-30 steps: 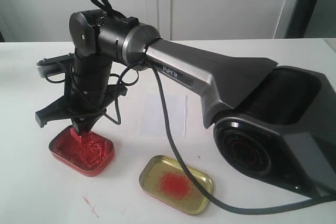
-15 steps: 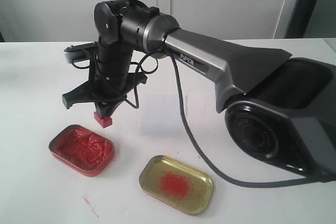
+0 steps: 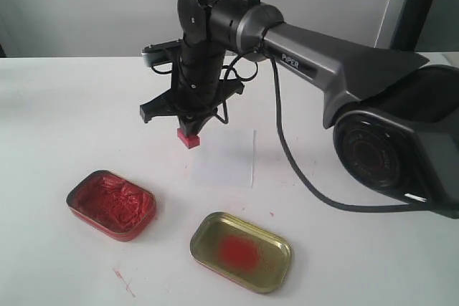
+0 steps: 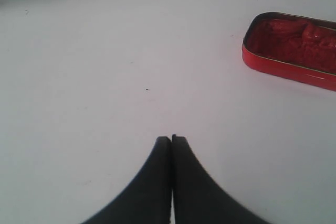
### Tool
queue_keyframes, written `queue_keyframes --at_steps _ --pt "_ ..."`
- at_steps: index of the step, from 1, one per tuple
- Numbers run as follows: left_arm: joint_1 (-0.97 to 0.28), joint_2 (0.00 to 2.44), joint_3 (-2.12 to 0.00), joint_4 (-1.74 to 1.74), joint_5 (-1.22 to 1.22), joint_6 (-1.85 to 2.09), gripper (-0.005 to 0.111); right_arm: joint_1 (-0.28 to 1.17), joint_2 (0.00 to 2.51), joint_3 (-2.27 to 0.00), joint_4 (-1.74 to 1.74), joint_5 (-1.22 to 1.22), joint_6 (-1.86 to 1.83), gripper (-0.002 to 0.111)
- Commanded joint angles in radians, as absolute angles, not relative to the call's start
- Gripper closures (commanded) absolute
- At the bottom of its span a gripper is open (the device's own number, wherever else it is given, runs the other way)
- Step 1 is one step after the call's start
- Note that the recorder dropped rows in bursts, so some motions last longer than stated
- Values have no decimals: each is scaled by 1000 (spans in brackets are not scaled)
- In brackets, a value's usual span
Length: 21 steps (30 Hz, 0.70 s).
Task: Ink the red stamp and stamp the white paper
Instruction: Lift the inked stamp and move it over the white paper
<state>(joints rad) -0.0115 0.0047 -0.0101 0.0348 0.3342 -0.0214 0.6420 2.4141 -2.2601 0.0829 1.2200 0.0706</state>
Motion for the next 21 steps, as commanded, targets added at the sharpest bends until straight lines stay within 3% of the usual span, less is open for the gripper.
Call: queue_keyframes --at_steps 1,15,21 --pt "-9 0 0 34 341 -22 107 596 2377 -2190 48 1221 78 108" --pt "-9 0 0 34 341 -22 107 578 2349 -2094 -8 1221 115 108" --pt "-9 0 0 34 341 -22 107 578 2275 -1977 -19 1099 141 108"
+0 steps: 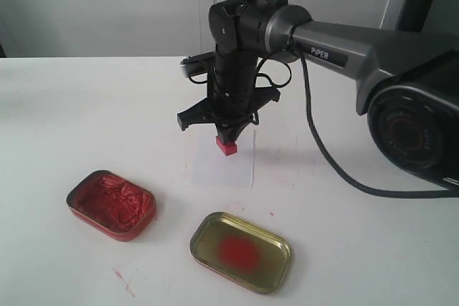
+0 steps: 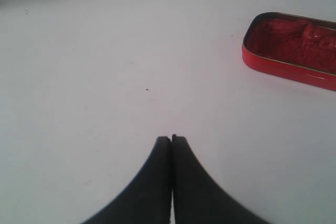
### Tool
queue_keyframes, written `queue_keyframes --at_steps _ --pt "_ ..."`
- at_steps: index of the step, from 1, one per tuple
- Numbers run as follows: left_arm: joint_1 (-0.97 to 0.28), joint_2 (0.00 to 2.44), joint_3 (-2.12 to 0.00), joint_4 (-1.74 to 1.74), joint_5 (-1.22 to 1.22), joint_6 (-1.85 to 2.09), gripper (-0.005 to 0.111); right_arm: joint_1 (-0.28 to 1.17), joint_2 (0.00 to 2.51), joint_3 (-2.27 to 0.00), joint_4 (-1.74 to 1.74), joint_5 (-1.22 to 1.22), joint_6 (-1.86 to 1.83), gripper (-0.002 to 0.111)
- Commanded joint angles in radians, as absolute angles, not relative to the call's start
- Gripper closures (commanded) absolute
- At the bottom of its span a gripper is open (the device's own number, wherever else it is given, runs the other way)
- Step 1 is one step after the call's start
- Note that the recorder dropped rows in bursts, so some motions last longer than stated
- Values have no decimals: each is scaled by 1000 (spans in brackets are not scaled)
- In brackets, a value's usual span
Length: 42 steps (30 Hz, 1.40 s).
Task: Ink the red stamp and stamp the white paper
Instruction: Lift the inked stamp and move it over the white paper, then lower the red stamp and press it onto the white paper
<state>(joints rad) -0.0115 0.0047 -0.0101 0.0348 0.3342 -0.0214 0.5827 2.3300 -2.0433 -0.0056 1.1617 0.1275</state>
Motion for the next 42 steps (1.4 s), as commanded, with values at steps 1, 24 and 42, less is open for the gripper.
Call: queue_keyframes --at_steps 1,24,42 --pt "-9 0 0 34 341 -22 107 578 2269 -1963 -19 1085 141 108" --pt "-9 0 0 34 341 -22 107 620 2262 -1879 -81 945 188 108" --pt "-9 0 0 34 341 -22 107 620 2462 -1879 -81 1093 159 108"
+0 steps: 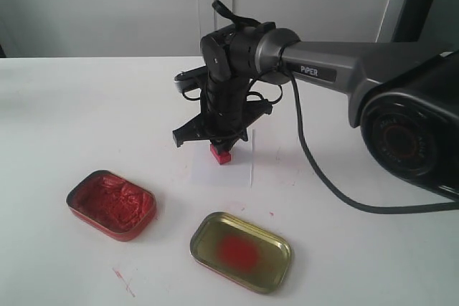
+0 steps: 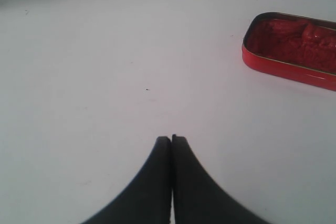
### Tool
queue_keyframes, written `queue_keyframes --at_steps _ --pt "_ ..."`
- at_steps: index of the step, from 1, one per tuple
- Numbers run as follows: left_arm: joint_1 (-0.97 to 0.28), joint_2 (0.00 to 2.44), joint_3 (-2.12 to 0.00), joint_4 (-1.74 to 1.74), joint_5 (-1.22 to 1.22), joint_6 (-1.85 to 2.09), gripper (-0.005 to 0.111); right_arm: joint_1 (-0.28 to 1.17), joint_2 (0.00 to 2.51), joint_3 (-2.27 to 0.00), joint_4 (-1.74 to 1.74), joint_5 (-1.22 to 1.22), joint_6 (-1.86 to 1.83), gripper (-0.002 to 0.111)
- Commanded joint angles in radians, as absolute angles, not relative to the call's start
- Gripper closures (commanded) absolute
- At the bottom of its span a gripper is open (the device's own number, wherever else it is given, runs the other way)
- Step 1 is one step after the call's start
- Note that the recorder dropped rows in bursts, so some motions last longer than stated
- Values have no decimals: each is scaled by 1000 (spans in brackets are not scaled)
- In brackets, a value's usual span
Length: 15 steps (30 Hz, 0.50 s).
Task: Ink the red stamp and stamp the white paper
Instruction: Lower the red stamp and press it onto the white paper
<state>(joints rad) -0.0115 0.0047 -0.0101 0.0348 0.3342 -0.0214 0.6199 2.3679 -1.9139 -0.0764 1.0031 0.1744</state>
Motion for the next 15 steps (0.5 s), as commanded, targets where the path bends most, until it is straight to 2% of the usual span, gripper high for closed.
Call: queue_keyframes --at_steps 1,15 --pt "-9 0 0 34 341 -22 107 620 2462 -1879 -81 1093 159 108" --pt "-9 0 0 34 341 -22 107 620 2468 -1879 -81 1084 159 108"
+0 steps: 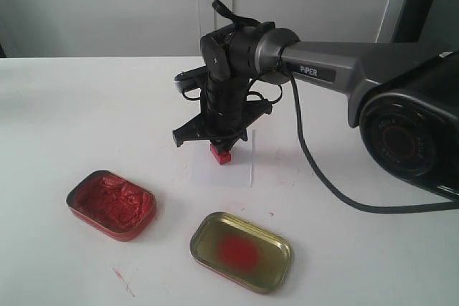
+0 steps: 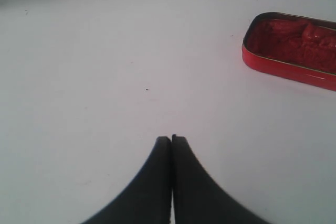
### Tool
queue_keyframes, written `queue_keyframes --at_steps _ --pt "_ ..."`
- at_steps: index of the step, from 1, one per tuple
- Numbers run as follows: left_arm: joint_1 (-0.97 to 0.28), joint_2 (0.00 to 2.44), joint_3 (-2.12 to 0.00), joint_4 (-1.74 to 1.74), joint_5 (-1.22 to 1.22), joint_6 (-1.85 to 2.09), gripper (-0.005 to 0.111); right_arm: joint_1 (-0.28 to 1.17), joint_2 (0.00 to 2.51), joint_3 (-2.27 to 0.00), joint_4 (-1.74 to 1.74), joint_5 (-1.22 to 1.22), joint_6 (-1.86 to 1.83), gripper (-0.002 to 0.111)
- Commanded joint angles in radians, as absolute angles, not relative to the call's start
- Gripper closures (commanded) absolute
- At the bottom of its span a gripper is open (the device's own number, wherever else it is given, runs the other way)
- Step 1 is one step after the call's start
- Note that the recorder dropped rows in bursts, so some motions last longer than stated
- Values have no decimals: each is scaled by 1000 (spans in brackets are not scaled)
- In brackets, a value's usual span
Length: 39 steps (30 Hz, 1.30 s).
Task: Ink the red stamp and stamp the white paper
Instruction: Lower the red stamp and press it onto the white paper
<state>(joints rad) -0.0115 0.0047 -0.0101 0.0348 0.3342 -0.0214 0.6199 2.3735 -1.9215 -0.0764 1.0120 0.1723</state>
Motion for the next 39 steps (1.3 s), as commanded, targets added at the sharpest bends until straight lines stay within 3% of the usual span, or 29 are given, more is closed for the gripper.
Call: queue_keyframes --at_steps 1,20,39 --pt "-9 0 0 34 341 -22 107 620 2468 -1879 -81 1079 159 108" --pt "-9 0 0 34 341 -22 107 620 2461 -1883 -81 1074 159 108" --pt "-9 0 0 34 341 -22 107 618 2281 -1883 -83 1030 172 108"
